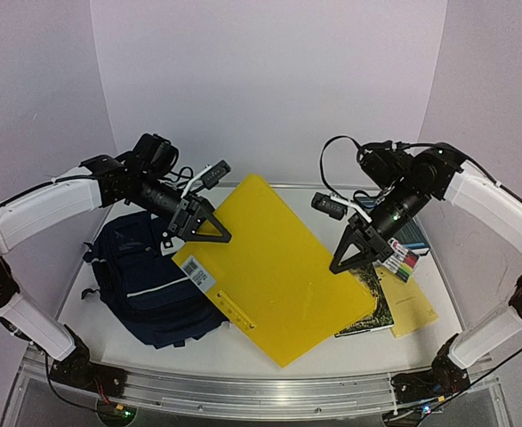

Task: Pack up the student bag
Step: Pick up the files from the center of the board.

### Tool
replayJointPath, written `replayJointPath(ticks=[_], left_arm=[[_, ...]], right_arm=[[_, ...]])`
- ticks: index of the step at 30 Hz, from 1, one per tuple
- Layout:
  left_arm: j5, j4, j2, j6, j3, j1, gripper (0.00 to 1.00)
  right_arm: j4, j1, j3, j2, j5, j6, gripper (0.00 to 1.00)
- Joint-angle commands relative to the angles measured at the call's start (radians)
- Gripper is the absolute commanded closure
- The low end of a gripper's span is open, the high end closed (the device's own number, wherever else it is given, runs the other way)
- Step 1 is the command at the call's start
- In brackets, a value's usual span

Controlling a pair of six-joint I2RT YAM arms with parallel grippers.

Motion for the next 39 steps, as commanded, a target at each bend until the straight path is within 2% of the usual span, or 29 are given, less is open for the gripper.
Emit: replayJointPath(ticks=[1,2,4,6,8,9,11,12,17,21,26,35,39], left_arm=[[0.055,0.078,-0.039,-0.016,-0.026,-0.005,0.76],[0.056,0.084,-0.042,-0.024,-0.03,-0.005,0.85],[0.048,0.11,-0.051,-0.056,-0.041,-0.005,0.98],[0.025,0.159,-0.066,-0.101,-0.064,0.003,1.0],[-0.002,0.259,-0.093,-0.195,-0.108,0.027,1.0],[-0.015,0.321,-0.112,-0.252,-0.136,0.042,1.0],[-0.06,0.465,-0.147,-0.337,-0.199,0.063,1.0],[-0.094,0.509,-0.165,-0.371,-0.217,0.066,1.0],[-0.205,0.722,-0.232,-0.496,-0.28,0.081,1.0],[-0.268,0.823,-0.279,-0.57,-0.318,0.097,1.0],[-0.192,0.951,-0.273,-0.689,-0.339,0.128,1.0],[-0.091,1.216,-0.22,-0.872,-0.377,0.133,1.0],[-0.088,1.292,-0.203,-0.919,-0.393,0.133,1.0]], right_arm=[[0.009,0.003,0.086,0.025,-0.026,-0.006,1.0],[0.011,0.002,0.098,0.034,-0.013,0.002,1.0],[0.022,0.0,0.132,0.05,0.029,0.045,0.93],[0.048,-0.014,0.173,0.065,0.07,0.093,0.78],[0.091,-0.068,0.204,0.067,0.075,0.159,0.38],[0.124,-0.105,0.211,0.062,0.068,0.195,0.23],[0.212,-0.2,0.207,0.044,0.028,0.278,0.06],[0.245,-0.244,0.198,0.037,0.02,0.317,0.03],[0.297,-0.284,0.114,0.012,0.051,0.341,0.02],[0.324,-0.299,0.029,-0.02,0.015,0.327,0.02],[0.363,-0.313,-0.064,-0.034,-0.037,0.305,0.02],[0.431,-0.341,-0.071,0.009,-0.288,0.31,0.02],[0.489,-0.342,-0.074,0.034,-0.361,0.356,0.09]])
